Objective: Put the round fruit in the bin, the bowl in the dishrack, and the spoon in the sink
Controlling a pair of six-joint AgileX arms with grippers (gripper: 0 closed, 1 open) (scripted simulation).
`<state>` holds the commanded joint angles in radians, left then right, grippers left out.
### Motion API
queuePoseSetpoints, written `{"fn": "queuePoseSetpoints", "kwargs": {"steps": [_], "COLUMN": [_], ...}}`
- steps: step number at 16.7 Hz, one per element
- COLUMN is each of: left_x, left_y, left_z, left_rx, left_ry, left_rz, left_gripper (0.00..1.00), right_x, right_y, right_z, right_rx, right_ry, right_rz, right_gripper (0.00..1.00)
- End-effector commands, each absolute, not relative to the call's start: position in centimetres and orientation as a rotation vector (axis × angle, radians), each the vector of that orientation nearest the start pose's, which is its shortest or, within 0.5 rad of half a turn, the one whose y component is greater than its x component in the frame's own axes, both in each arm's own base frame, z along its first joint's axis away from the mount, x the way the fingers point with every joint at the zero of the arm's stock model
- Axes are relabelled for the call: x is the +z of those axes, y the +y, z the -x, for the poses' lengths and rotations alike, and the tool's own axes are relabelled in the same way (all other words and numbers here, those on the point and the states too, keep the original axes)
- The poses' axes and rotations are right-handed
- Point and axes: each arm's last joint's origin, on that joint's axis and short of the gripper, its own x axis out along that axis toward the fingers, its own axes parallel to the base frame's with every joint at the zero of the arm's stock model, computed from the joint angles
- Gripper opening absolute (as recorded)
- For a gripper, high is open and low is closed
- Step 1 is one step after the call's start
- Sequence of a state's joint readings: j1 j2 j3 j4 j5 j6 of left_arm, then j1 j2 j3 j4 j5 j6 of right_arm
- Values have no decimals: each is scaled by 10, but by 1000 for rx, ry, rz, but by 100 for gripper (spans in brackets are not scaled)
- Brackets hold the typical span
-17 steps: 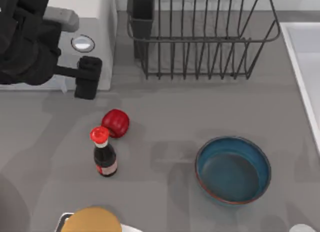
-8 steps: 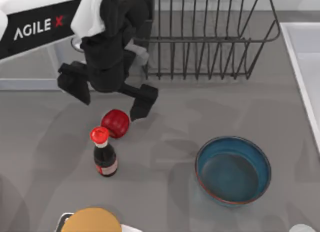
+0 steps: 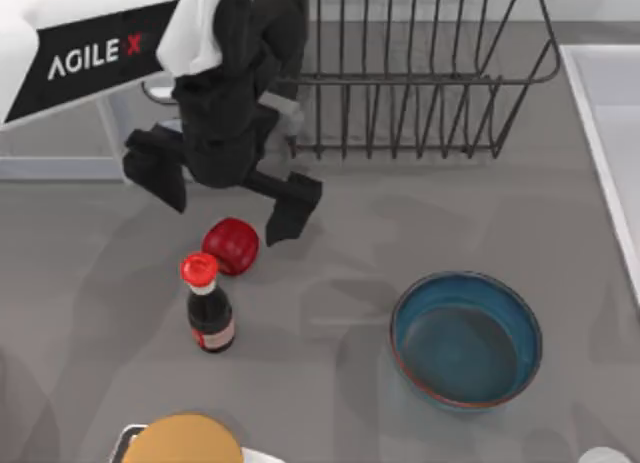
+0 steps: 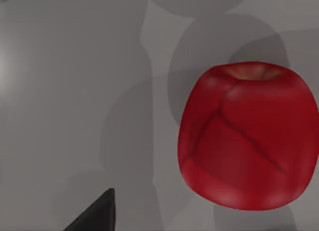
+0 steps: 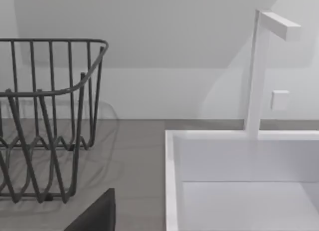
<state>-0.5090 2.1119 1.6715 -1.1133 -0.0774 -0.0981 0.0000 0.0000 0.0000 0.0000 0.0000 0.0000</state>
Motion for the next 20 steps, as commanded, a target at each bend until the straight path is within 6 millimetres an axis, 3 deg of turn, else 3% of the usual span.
{"fn": "queuePoseSetpoints", "kwargs": {"steps": [8, 13, 20], "left_x": [114, 109, 109], "left_y": [-192, -192, -192], "left_z": [-365, -365, -365], "left_rx": [-259, -259, -259], "left_ry": [1506, 1507, 1507], "left_rz": [-371, -371, -371], "left_gripper": [100, 100, 47], "right_x": [160, 160, 160], "right_y": [-1, -1, -1], "right_z": [-106, -106, -106], "right_rx": [0, 0, 0], "right_ry": [0, 0, 0], "right_rz": [0, 0, 0], "right_gripper": [100, 100, 100]}}
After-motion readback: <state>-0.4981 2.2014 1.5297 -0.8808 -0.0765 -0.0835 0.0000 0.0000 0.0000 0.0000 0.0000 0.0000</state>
